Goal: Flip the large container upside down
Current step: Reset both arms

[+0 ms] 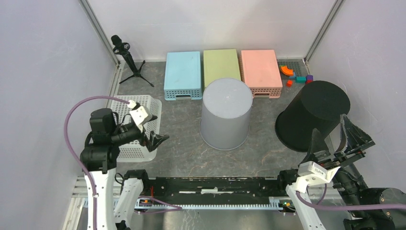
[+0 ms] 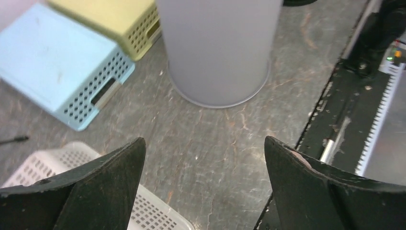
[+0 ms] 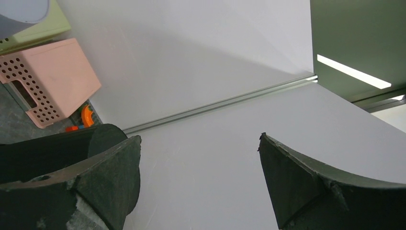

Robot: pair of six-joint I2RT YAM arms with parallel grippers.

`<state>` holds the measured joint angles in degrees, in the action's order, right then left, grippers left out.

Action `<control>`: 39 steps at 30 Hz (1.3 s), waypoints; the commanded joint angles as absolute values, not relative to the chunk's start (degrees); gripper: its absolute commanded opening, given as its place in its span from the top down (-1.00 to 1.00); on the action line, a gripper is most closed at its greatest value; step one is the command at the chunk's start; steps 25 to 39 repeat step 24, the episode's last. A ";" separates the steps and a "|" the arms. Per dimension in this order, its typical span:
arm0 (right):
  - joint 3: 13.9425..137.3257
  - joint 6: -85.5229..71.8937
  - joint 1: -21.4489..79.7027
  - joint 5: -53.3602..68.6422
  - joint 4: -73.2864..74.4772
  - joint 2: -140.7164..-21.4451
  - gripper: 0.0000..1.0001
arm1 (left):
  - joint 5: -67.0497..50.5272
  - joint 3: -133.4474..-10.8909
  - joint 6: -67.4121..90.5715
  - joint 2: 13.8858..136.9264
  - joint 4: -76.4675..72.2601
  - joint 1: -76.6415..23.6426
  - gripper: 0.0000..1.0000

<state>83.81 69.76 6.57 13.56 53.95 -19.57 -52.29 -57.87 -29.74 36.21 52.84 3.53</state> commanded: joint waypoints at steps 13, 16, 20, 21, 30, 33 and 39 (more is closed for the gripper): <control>90.32 63.71 4.59 24.69 61.17 -19.47 -0.96 | -72.32 -86.13 -57.83 29.87 94.31 3.88 -0.99; 91.48 61.89 4.24 26.97 62.01 -19.45 -0.96 | -72.86 -85.62 -57.91 29.45 94.31 3.96 -0.99; 92.89 58.63 3.75 30.46 63.05 -19.34 -0.96 | -73.36 -85.36 -57.90 28.93 94.30 3.96 -0.99; 93.20 57.75 3.65 31.35 63.19 -19.23 -0.96 | -73.51 -85.31 -57.88 28.82 94.33 3.97 -0.99; 94.45 56.77 3.45 33.39 64.60 -19.42 -0.96 | -73.63 -84.93 -58.00 28.57 94.28 4.00 -0.99; 94.45 56.77 3.45 33.39 64.60 -19.42 -0.96 | -73.63 -84.93 -58.00 28.57 94.28 4.00 -0.99; 94.45 56.77 3.45 33.39 64.60 -19.42 -0.96 | -73.63 -84.93 -58.00 28.57 94.28 4.00 -0.99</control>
